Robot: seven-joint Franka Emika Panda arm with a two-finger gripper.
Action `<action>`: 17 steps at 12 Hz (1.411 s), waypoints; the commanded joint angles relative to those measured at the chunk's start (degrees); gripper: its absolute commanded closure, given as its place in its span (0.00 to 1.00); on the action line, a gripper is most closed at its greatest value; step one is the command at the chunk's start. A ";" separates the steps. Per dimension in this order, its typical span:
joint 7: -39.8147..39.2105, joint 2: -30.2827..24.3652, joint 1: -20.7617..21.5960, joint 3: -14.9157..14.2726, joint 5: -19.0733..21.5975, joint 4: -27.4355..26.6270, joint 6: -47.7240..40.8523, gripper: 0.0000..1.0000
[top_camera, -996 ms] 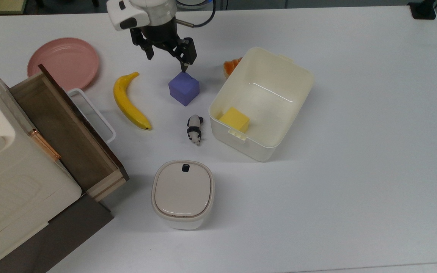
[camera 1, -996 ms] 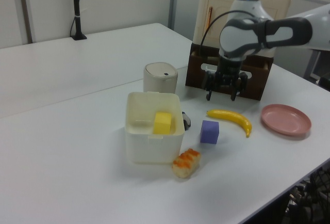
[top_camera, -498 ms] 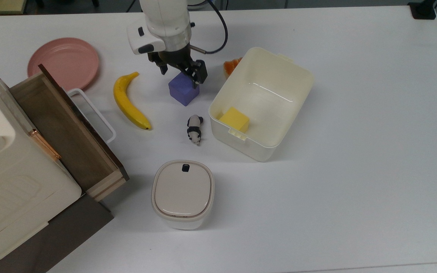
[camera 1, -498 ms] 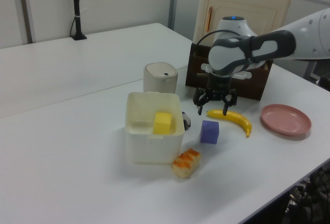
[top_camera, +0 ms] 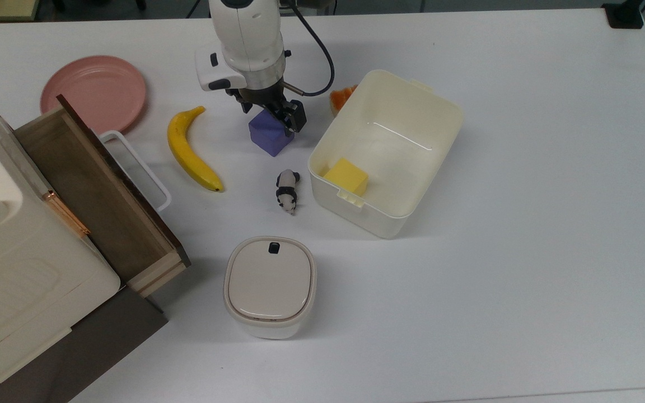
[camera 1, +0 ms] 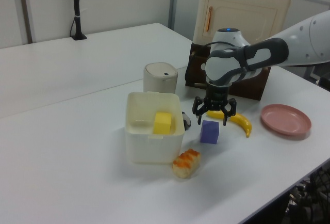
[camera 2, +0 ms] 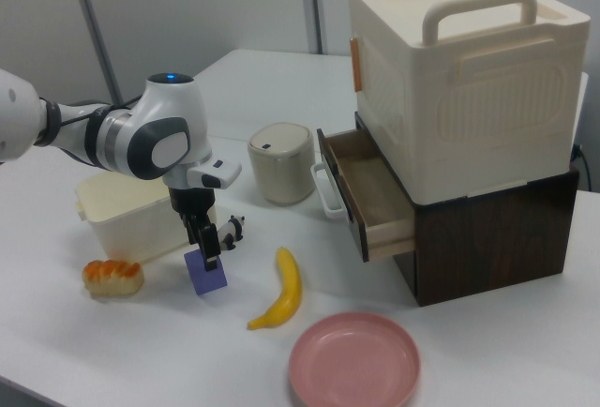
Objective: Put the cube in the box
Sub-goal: 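Close the gripper on the purple cube, then lift the purple cube and carry it over the cream box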
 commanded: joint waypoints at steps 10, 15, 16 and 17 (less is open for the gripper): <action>1.01 1.60 1.01 -0.37 -0.48 -1.63 3.06 0.66; 0.66 -2.24 1.01 0.42 -2.41 -1.19 2.97 0.66; 0.57 -5.05 1.09 0.51 -2.67 -1.01 2.53 0.62; 0.57 -7.34 1.44 0.59 -3.11 0.64 2.27 0.61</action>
